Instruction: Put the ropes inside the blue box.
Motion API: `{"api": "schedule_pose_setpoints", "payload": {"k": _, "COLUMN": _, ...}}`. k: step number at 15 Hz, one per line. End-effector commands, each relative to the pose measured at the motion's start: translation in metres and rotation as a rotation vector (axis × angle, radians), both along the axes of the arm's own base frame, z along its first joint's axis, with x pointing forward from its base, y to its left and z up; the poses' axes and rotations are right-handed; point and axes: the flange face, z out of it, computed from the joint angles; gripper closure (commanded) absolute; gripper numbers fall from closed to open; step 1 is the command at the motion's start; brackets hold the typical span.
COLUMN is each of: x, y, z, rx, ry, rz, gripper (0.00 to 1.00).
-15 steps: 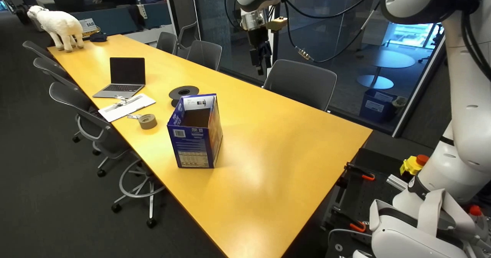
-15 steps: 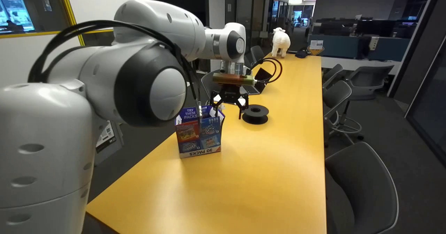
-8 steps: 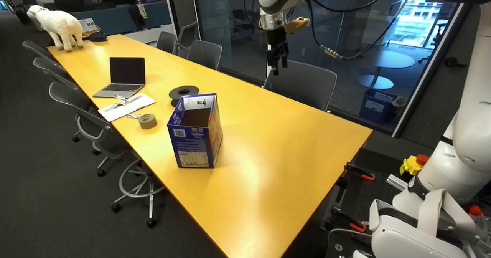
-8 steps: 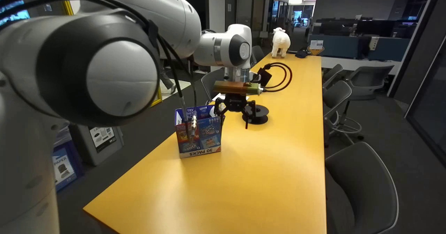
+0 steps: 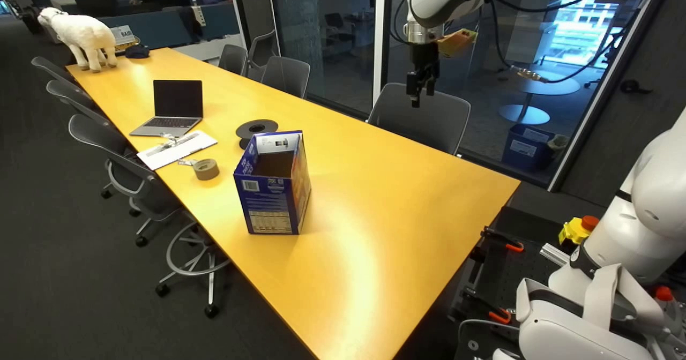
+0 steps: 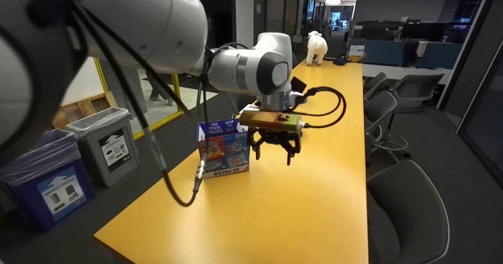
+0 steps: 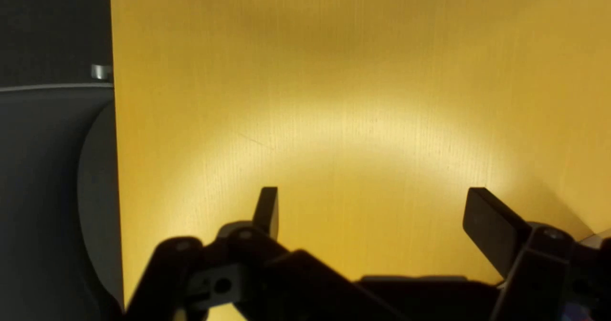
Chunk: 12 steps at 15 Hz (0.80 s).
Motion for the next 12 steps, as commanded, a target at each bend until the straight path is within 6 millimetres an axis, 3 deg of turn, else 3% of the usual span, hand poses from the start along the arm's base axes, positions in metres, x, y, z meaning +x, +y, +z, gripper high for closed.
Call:
{"api": "schedule_pose_setpoints", "payload": {"k": 1, "x": -0.071, "y": -0.005, "z": -0.009, "rx": -0.021, "ry": -0.031, "rz": -0.035, "gripper": 0.0}}
{"api": "schedule_pose_setpoints", "payload": {"k": 3, "x": -0.109, "y": -0.008, "z": -0.027, "rx": -0.003, "ry": 0.014, "rz": -0.034, "gripper": 0.0}}
{"api": "schedule_pose_setpoints", "payload": {"k": 6, "x": -0.137, "y": -0.01, "z": -0.047, "rx": 0.035, "ry": 0.056, "rz": -0.02, "gripper": 0.0}}
{"api": "schedule_pose_setpoints", "payload": {"k": 12, "x": -0.158, "y": -0.011, "z": -0.063, "rx": 0.143, "ry": 0.008, "rz": 0.14, "gripper": 0.0}}
